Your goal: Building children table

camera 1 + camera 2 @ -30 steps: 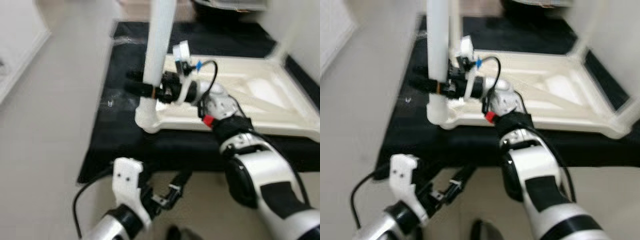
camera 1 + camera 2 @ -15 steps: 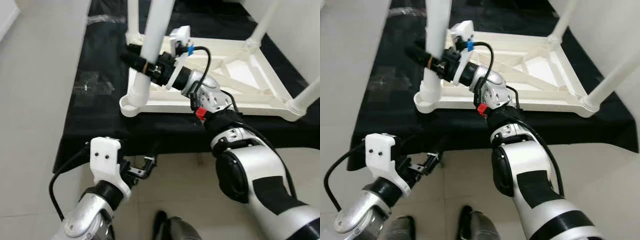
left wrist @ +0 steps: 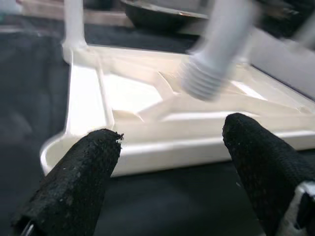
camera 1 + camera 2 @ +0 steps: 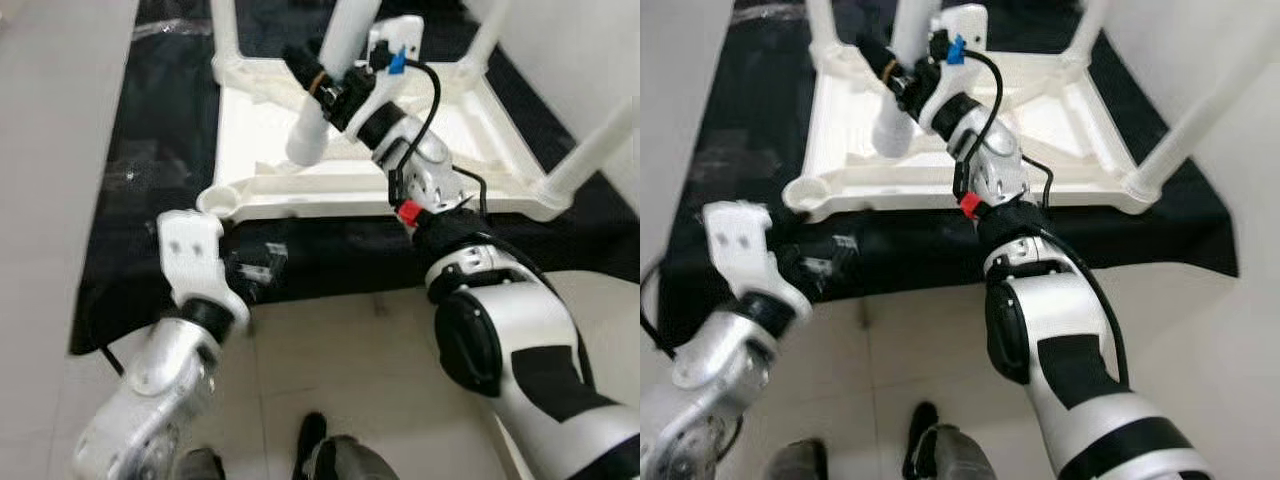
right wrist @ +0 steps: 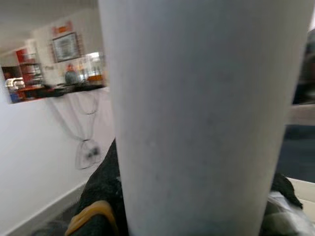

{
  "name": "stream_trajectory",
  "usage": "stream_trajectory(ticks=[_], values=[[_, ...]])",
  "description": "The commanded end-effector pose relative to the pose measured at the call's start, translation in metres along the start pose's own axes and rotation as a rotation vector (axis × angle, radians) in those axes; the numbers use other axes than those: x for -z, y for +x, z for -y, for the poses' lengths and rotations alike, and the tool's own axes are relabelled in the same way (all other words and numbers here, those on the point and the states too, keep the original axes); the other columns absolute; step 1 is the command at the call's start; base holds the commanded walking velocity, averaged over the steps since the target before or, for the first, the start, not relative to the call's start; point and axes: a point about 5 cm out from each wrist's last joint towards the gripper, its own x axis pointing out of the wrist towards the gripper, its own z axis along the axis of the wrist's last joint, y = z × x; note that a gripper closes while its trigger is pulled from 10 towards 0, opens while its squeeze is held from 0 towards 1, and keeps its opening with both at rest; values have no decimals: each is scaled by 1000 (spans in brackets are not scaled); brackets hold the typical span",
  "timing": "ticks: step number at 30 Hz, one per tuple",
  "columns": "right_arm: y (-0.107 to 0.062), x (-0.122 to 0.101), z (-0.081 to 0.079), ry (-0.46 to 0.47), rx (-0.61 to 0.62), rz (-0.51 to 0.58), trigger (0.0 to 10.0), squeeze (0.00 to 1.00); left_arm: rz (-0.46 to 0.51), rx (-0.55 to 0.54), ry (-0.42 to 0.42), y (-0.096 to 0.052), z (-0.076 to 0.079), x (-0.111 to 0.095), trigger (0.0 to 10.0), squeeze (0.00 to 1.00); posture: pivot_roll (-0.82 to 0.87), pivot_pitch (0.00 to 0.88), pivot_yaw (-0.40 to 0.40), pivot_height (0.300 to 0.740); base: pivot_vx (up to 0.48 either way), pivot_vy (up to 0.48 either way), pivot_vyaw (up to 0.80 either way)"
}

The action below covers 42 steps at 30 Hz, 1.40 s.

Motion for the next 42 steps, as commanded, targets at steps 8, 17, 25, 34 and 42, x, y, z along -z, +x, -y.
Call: stream_trajectory(ticks=[8,17,25,34,42], values=[[-11,-3,11,-97,78,37,10000,0,85,-198,71,17,-31,-17,10000,0,130,70,-114,740,120,0,0],[-16,4,9,-123,89,21,10000,0,58,-334,68,21,-51,-18,10000,0,136,57,-117,740,-165,281,0],[-22,8,9,-149,106,15,10000,0,-16,-313,180,29,-47,-4,10000,0,128,50,-109,740,103,-321,0],[-28,11,11,-160,119,3,10000,0,-53,-368,222,33,-52,4,10000,0,116,59,-103,740,162,303,0],[-31,13,10,-193,158,3,10000,0,-10,-333,198,33,-45,-3,10000,0,119,65,-108,740,47,0,95]])
